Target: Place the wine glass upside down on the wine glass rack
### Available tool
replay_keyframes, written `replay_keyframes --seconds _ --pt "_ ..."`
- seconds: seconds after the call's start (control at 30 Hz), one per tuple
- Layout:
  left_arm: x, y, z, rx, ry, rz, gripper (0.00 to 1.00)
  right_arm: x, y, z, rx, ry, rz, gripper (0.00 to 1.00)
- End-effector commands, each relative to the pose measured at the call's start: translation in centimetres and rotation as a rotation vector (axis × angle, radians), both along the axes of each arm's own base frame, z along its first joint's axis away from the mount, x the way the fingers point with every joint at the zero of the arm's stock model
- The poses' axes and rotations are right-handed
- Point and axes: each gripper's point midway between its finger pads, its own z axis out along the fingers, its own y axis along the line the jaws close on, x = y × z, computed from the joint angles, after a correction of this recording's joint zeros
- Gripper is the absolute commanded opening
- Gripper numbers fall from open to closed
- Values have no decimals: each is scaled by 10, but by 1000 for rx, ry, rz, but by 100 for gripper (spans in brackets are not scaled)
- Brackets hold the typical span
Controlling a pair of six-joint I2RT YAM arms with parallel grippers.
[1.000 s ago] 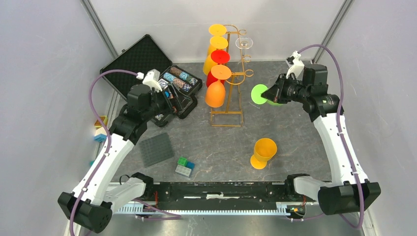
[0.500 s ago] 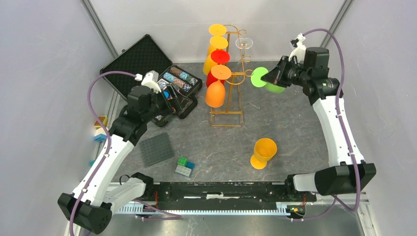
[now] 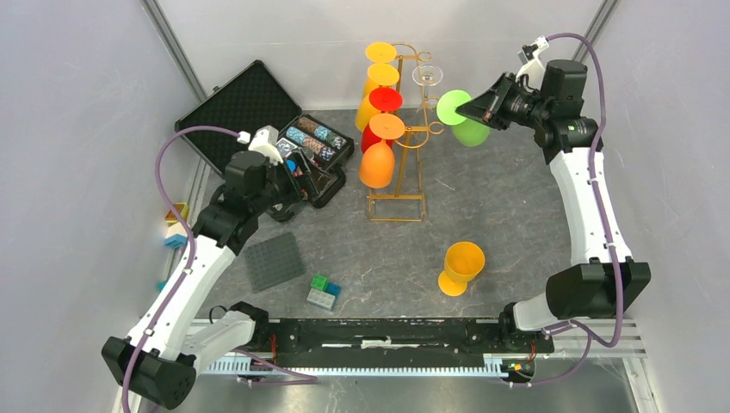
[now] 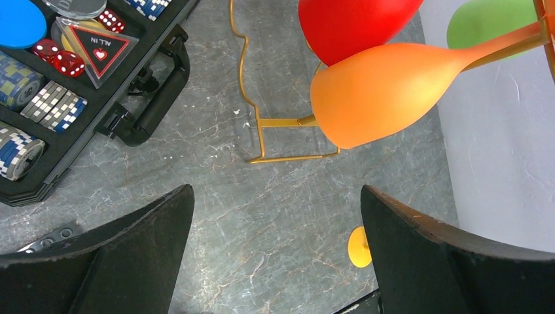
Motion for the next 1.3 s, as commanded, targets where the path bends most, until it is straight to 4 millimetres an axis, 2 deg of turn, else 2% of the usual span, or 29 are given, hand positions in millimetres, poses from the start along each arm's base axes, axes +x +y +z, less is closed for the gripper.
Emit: replay_keyframes --seconds 0.0,0.13,0.43,1.27 --pt "3 1 3 -17 -9 23 100 0 12 30 122 -56 48 0" --pt "3 2 1 -20 -6 25 100 3 14 34 151 -61 53 0" --pt "0 1 -2 -24 -2 18 100 9 18 18 191 -34 69 0" --pt "-1 2 -7 -13 12 17 100 37 31 14 288 -11 69 0"
